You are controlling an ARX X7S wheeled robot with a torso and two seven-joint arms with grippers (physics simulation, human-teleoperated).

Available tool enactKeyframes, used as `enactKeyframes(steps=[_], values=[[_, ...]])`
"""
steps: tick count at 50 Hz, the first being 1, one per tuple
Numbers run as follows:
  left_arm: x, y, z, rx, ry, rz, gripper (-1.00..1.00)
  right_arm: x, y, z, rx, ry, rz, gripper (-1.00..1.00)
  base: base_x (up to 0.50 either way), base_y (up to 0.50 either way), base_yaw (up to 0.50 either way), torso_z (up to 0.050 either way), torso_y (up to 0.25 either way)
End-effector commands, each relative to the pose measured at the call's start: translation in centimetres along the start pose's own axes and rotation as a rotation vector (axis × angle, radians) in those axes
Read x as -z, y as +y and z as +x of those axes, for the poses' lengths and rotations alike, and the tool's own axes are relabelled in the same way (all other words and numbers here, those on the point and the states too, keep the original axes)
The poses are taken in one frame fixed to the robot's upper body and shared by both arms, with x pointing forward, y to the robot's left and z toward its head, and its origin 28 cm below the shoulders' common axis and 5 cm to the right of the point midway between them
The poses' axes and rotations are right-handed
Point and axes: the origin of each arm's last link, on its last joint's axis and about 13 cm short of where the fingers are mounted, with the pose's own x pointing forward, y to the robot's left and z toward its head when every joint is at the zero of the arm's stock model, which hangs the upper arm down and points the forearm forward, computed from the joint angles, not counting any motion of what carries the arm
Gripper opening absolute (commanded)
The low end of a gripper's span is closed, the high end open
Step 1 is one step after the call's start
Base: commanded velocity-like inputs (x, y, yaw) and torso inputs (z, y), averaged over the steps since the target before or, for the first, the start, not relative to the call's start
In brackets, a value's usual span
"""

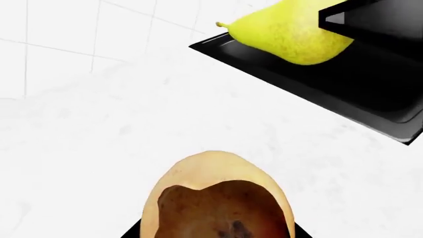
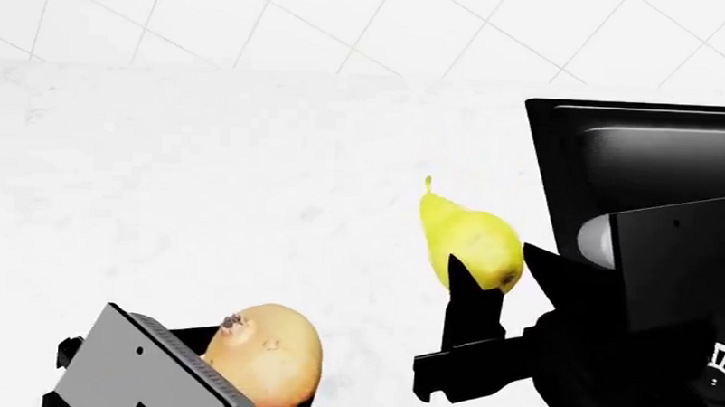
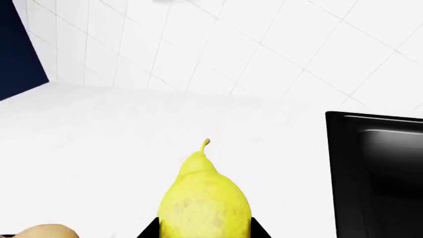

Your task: There is a mixed pile of frozen fruits and vegetables on the counter. Locate all the frozen vegetables and place the items in a bowl on the counter. Take all the frozen fruits and defrost them in a running sink.

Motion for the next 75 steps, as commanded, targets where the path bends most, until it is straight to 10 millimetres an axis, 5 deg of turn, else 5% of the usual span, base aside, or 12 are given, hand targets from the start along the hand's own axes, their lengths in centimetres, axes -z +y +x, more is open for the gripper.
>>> enactKeyframes(steps=[1, 12, 60, 75], values=[[-2.4, 0.7, -1.4, -0.029, -0.121, -0.05, -1.0, -1.0, -0.2, -0.7, 0.022, -0.075, -0.018, -1.0, 0.0, 0.0, 0.0, 0.0, 0.0], [-3.1, 1.0, -1.7, -0.036, -0.146, -0.054, -1.0, -1.1, -0.5, -0.8, 0.07, -0.065, 0.013, -1.0, 0.0, 0.0, 0.0, 0.0, 0.001], [-3.4, 2.2, -2.4, -0.071, -0.166, -0.071, -1.0, -0.7, -0.7, -1.1, 0.06, -0.074, -0.018, -1.0, 0.0, -0.44, 0.0, 0.0, 0.001], [-3.7, 2.5, -3.2, -0.075, -0.182, -0.076, -1.0, -0.8, -0.9, -1.3, 0.078, -0.087, 0.01, -1.0, 0.42, -0.14, 0.0, 0.001, 0.001]])
